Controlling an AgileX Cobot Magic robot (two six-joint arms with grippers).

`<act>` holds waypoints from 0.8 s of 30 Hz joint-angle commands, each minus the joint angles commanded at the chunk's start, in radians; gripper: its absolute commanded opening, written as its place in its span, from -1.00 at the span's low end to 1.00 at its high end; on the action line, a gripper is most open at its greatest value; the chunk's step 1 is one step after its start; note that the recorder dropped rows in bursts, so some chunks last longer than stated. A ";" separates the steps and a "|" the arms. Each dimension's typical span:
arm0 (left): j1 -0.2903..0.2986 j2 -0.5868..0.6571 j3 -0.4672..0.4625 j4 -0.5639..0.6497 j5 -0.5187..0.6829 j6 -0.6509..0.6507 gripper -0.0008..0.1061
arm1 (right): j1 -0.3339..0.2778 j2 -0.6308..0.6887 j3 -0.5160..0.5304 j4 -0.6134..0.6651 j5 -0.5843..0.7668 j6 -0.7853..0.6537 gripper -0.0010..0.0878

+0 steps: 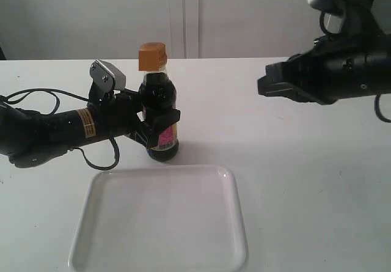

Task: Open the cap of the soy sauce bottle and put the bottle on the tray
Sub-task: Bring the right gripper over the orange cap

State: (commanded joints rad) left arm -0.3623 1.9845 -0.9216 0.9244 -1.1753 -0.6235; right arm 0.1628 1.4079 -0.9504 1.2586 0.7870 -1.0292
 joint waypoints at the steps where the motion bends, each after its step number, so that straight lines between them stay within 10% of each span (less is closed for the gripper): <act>1: 0.000 0.000 0.000 0.000 0.000 0.000 -0.99 | 0.000 0.021 -0.008 0.027 0.022 -0.013 -0.98; 24: 0.000 0.000 0.000 0.010 0.004 0.018 -0.99 | 0.160 0.354 -0.290 0.186 0.127 -0.092 -0.98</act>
State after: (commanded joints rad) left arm -0.3623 1.9845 -0.9216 0.9347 -1.1714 -0.6057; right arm 0.3224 1.7621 -1.2409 1.4449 0.9138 -1.1214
